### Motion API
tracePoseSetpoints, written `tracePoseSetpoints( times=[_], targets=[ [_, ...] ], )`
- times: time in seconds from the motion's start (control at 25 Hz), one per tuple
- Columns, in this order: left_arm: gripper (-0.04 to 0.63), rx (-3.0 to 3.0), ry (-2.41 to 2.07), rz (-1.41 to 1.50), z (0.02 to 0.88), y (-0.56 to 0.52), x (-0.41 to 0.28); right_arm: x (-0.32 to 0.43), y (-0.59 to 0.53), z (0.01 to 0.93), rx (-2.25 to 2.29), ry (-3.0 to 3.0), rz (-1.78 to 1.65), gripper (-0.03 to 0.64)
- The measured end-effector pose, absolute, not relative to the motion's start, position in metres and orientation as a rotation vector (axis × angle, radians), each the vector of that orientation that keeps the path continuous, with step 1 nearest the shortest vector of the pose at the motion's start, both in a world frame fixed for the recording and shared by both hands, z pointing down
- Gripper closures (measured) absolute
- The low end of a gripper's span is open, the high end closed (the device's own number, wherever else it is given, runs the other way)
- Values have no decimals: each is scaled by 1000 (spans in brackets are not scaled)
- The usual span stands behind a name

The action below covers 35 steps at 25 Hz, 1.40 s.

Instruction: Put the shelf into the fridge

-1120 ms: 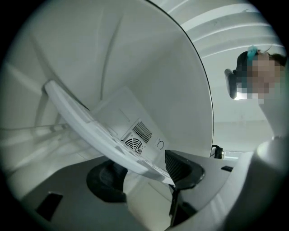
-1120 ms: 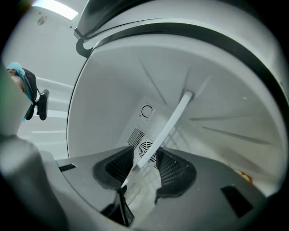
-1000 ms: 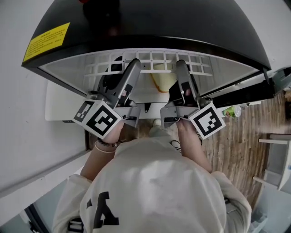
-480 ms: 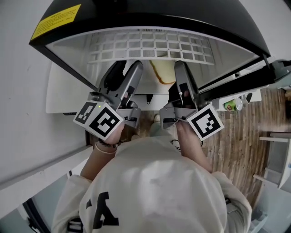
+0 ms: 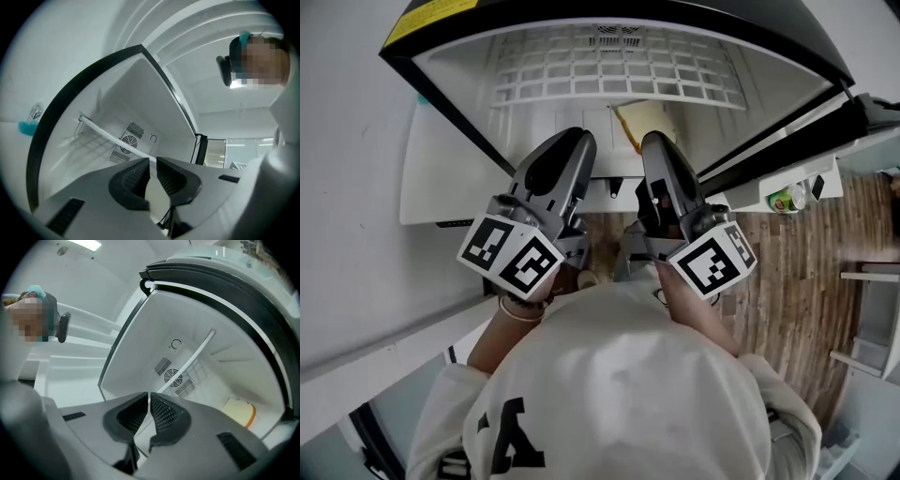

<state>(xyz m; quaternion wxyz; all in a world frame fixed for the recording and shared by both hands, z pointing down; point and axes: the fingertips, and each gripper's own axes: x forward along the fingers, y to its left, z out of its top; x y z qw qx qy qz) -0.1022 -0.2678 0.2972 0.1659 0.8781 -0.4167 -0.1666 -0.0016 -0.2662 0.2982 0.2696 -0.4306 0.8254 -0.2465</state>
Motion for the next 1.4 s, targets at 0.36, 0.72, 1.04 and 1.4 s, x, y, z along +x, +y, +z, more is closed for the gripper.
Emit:
tracePoseSetpoints(
  times=[0.36,0.72,1.04,1.4],
  targets=[
    [578,2550,-1118,-465,298,-237,-87,-7,-233,304,-1157,2270,-638,586],
    [578,2543,-1197,-520,280,-207,-74,3,-204,287,-1098,2343,-566,588],
    [578,2504,-1206,-548,286,-150,-26,44,-143,292,-1087,2392,-565,588],
    [578,2501,-1278,-550,294,-63,24,85,-56,294,-1004,2478,-499,588]
  ],
)
